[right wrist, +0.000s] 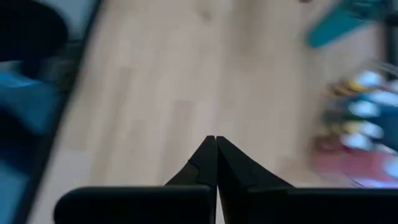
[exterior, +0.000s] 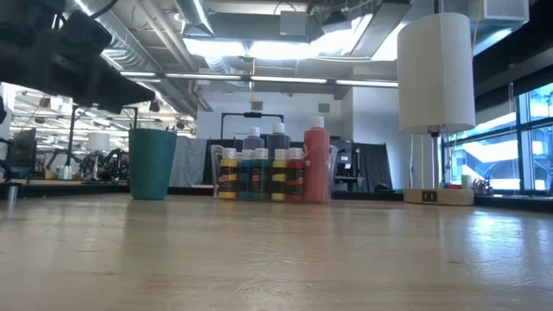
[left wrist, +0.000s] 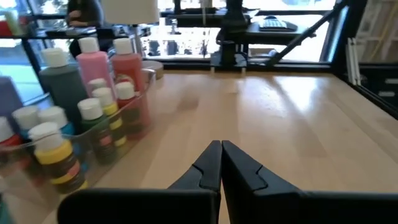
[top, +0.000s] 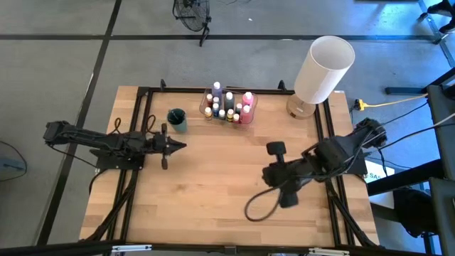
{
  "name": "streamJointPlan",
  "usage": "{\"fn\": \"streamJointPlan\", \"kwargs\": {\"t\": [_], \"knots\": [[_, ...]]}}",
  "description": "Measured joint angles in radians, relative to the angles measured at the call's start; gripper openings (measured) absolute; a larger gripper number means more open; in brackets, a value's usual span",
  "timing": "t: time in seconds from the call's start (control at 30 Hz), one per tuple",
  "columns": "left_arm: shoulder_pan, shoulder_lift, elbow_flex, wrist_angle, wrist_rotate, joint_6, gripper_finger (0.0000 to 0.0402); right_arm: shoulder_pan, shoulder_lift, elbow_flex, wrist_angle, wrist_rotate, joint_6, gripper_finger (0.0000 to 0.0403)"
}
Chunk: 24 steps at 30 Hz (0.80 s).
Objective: Pick & Place Paint Supplies
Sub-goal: Return to Home Position
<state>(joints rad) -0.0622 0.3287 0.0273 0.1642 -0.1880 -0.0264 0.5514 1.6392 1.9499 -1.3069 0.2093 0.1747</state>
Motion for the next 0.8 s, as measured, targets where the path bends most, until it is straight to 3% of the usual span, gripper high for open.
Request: {"fn": "streamJointPlan", "kwargs": {"t": [0.17,0.3,0.5,0.63,0.8], "knots": [[0.048,-0.069,0.0,-0.07,0.053,-0.011,0.0002,0.006,-0.041,0.0,0.009,-0.043,-0.057,0.0001],[0.08,-0.135,0.0,-0.114,0.125,-0.011,0.0002,0.007,-0.092,-0.001,0.014,-0.153,-0.093,0.0],[0.098,-0.253,-0.005,-0.186,0.175,-0.036,0.0001,0.02,-0.195,-0.033,0.074,-0.158,-0.086,0.0],[0.094,-0.3,-0.005,-0.183,0.199,-0.039,0.0002,0.035,-0.304,-0.183,0.175,-0.153,-0.095,0.0],[0.081,-0.309,-0.005,-0.184,0.199,-0.058,0.0002,0.047,-0.491,-0.503,0.382,-0.133,-0.104,0.0]]}}
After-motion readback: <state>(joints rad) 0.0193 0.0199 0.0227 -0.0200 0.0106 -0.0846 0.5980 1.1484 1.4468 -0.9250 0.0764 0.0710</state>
